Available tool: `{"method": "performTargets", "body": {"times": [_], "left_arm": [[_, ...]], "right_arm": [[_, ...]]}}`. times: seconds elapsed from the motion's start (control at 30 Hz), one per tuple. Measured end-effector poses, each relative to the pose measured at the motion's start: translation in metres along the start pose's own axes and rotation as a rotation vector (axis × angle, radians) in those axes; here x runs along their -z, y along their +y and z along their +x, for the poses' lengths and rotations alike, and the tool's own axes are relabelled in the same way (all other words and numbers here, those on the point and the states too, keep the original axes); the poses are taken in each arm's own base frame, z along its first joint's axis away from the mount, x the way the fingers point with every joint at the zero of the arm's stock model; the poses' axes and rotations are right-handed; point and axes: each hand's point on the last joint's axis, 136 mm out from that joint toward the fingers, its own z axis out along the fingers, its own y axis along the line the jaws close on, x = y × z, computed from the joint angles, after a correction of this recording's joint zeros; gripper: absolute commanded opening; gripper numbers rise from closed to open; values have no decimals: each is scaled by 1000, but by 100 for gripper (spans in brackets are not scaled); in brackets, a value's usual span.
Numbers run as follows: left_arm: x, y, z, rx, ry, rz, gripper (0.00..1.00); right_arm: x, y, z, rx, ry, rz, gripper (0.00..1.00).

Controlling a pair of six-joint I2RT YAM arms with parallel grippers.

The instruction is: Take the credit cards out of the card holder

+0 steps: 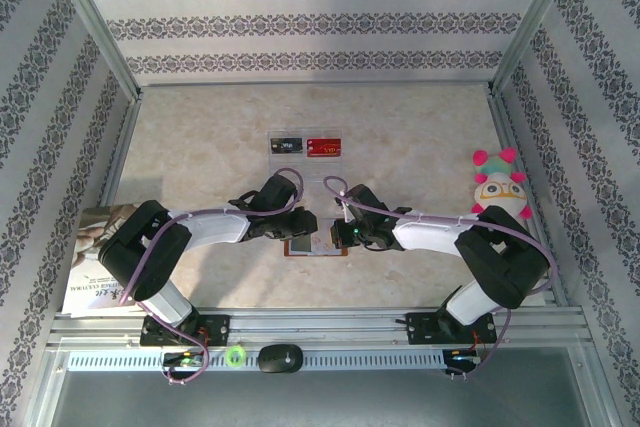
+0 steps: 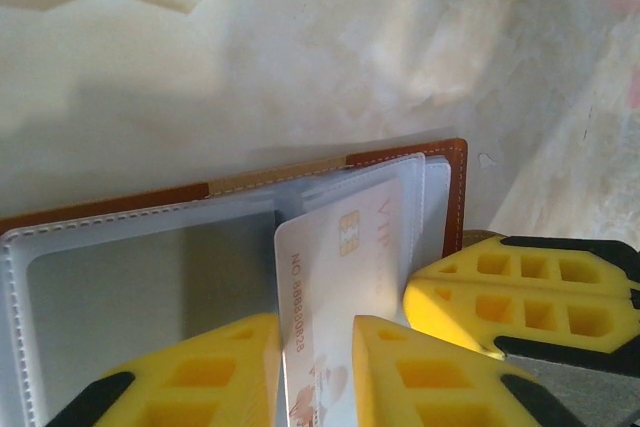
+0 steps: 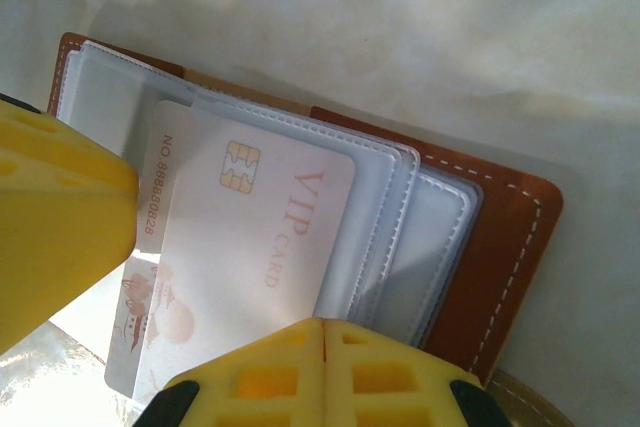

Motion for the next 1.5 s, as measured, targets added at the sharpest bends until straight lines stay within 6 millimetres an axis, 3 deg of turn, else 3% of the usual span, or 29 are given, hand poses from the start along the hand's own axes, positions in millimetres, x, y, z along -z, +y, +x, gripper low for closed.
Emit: {"method": "performTargets", "body": {"times": [0.33,0.63,0.93,1.5], "left_arm": [[-8,5,6,5,21,-15,18],[-3,2,6,14,-2,8,0],[5,2,6,11,-17,21,0],[48,21,1,9,-82,52,0]], "right_arm": [[-4,4,-2,-21,-6,-28,0],[-4,4,-2,-33,-7,-29,0],[-5,5,-3,-36,-15,-35,0],[-8,11,-6,-32,-22,-46,1]]}}
